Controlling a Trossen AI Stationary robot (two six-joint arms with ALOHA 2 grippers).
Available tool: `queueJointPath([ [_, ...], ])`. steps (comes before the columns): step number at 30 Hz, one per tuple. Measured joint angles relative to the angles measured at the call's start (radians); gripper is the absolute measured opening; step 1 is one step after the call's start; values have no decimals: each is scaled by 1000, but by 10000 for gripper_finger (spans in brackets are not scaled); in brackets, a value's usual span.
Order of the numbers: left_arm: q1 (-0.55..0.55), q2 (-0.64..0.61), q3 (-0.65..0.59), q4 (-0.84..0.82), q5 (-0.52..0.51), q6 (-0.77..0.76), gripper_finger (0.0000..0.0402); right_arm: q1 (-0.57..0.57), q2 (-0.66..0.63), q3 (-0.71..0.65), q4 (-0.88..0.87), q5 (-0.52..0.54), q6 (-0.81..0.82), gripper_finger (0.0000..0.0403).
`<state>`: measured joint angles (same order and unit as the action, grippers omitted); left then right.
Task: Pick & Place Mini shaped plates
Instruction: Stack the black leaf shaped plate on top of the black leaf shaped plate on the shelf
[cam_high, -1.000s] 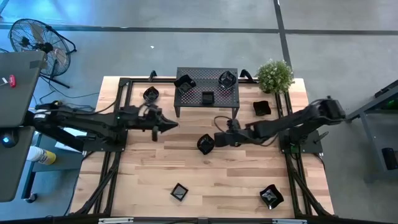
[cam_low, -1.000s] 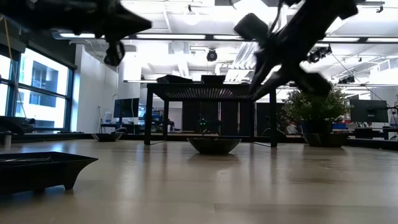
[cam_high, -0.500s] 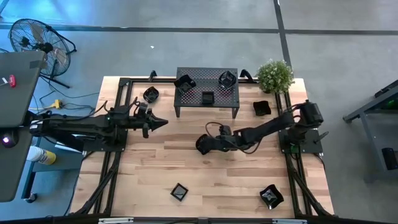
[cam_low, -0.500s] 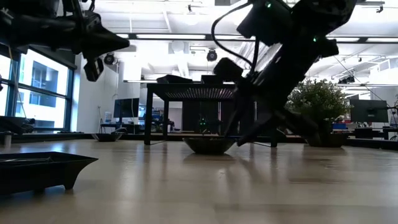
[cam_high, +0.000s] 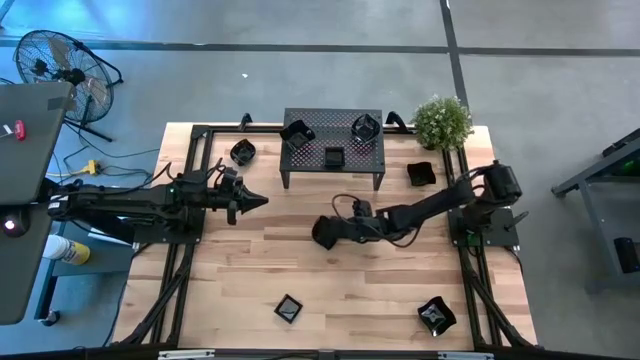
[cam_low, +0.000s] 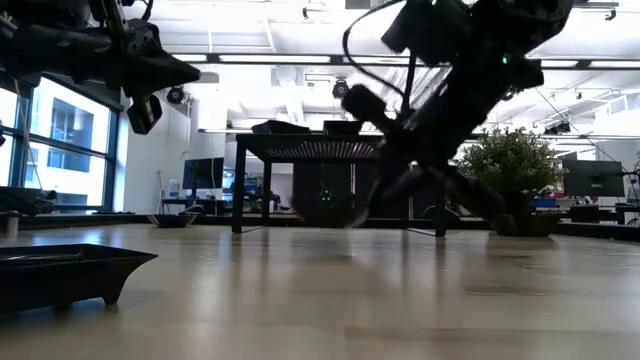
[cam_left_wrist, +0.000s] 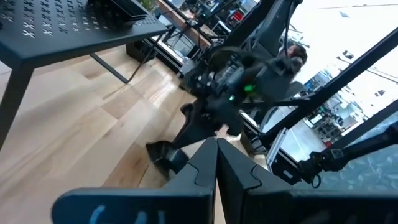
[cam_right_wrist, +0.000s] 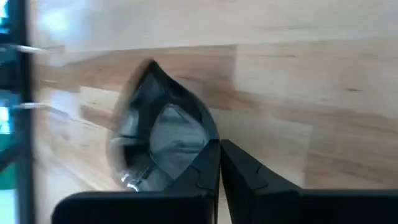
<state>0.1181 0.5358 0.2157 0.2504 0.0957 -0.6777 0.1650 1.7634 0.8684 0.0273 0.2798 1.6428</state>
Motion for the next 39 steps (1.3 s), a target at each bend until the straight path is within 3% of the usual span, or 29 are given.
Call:
queueJointPath([
  [6,0,0,0,0,-3,17,1,0,-136,0,-5,24,-19,3],
  [12,0,0,0,0,-14,27,1,-33,-367,22,-81,133,-61,3],
  [16,0,0,0,0,-29,27,1,-149,-496,131,-343,144,-158,2],
  [20,0,0,0,0,-51,28,1,-380,-564,226,-590,36,-294,2],
  [25,0,0,0,0,-100,38,1,-707,-558,257,-650,-171,-477,1],
  [29,0,0,0,0,-127,38,1,-865,-500,256,-643,-289,-546,2],
  [33,0,1,0,0,-161,38,1,-924,-440,256,-595,-362,-568,2],
  [39,0,1,0,0,-190,38,1,-932,-374,256,-523,-374,-545,2],
])
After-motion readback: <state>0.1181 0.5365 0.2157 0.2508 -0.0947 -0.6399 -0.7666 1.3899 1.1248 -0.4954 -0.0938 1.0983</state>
